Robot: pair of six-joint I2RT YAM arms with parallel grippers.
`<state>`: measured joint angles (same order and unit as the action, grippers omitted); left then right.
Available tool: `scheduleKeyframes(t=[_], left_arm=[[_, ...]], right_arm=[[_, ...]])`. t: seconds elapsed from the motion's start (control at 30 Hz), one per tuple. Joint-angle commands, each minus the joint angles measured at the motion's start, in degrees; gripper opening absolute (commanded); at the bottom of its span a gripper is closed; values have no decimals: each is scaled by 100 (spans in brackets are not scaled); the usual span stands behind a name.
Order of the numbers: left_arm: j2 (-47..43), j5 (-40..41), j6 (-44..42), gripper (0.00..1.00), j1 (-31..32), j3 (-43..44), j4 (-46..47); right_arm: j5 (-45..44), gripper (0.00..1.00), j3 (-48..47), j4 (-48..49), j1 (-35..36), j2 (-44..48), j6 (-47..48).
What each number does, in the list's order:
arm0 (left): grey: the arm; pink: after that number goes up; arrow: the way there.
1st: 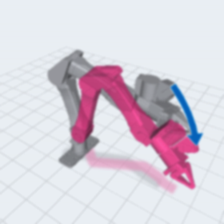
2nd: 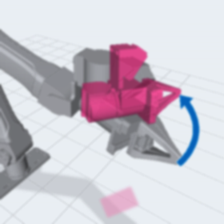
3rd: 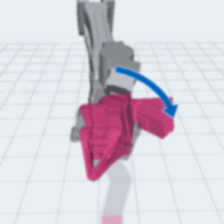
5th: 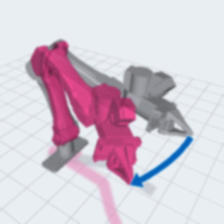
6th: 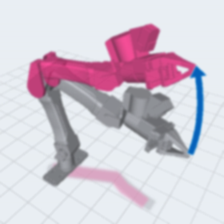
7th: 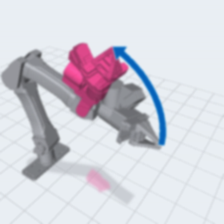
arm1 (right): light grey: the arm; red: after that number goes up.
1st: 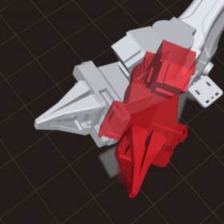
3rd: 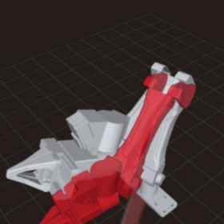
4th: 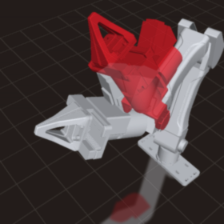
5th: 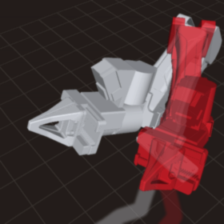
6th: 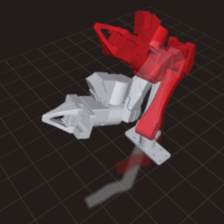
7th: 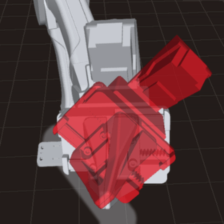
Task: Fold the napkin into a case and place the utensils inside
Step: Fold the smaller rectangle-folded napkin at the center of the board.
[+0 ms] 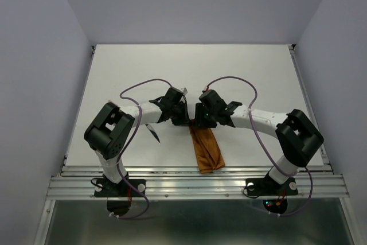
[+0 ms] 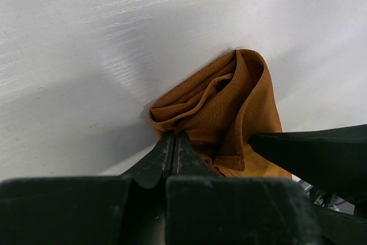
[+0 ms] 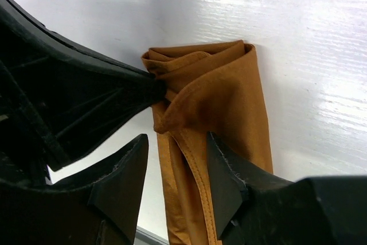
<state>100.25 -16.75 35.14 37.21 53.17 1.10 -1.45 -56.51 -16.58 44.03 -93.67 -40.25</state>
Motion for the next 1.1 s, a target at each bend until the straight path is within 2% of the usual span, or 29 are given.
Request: scheduleKeyframes(t=[0.0,0.1,0.2,0.23,0.43,0.9,0.97,1.07], left_arm=[[65,76,-95,0,5,45,-181],[30,76,-86,0,-3,53,-189],[-5,67,-86,0,5,45,-189],[-14,58,-86,0,-3,45,-189],[-75,58,-95,0,-3,36,-198],[-93,58,-86,0,5,62,-189],[-75,58,-77,0,5,71,-189],[-110,67,-42,0,-3,71,-189]], right_arm=[[101,51,-378,76,62,-143,105],[93,50,-440,111,114,-248,96],[-12,38,-466,128,114,-301,17],[-56,30,-483,120,114,-319,-18],[-136,1,-519,155,114,-319,-88],[286,1,-756,331,220,-688,-62],[277,8,-800,331,220,-828,-53],[260,11,-765,331,220,-899,-53]])
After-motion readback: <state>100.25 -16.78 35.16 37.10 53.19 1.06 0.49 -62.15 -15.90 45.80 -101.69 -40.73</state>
